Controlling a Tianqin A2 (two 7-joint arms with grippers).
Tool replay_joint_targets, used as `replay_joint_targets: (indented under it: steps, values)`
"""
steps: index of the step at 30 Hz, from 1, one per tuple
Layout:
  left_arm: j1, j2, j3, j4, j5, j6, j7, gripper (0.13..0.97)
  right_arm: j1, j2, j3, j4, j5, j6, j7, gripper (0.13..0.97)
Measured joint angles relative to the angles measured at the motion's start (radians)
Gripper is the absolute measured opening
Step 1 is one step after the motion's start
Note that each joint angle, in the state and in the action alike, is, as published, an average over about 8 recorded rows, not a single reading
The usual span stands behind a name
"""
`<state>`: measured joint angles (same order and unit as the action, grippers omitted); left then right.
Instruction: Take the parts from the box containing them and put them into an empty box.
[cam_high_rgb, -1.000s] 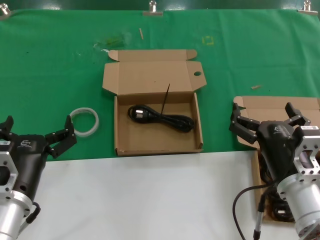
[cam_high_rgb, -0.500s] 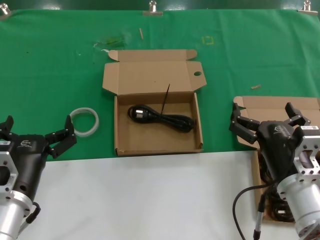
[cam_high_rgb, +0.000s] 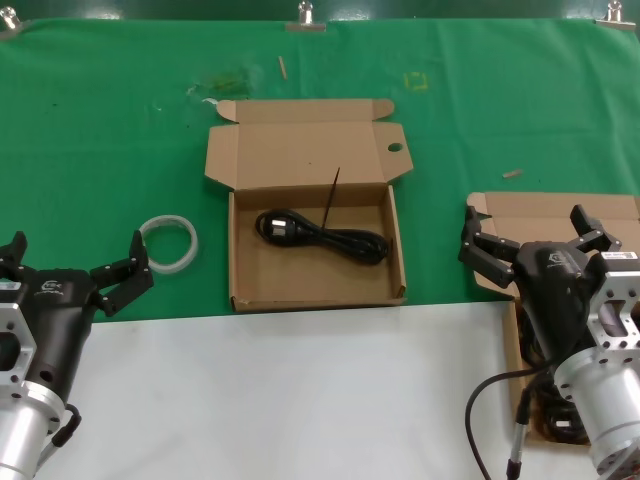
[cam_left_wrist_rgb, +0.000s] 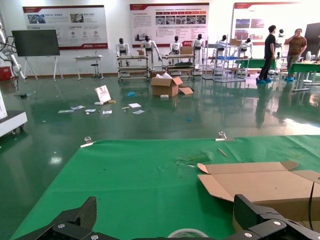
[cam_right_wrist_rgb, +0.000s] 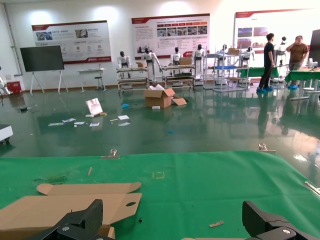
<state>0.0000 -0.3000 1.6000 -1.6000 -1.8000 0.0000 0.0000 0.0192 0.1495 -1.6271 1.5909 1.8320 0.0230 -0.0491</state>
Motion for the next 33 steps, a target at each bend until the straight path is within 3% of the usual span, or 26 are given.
replay_joint_targets:
  steps: [33]
  values:
    - [0.0, 0.0, 0.0, 0.0, 0.0, 0.0, 0.0, 0.966, 0.0, 0.0, 0.0, 0.0, 0.0, 0.0, 0.0, 0.966]
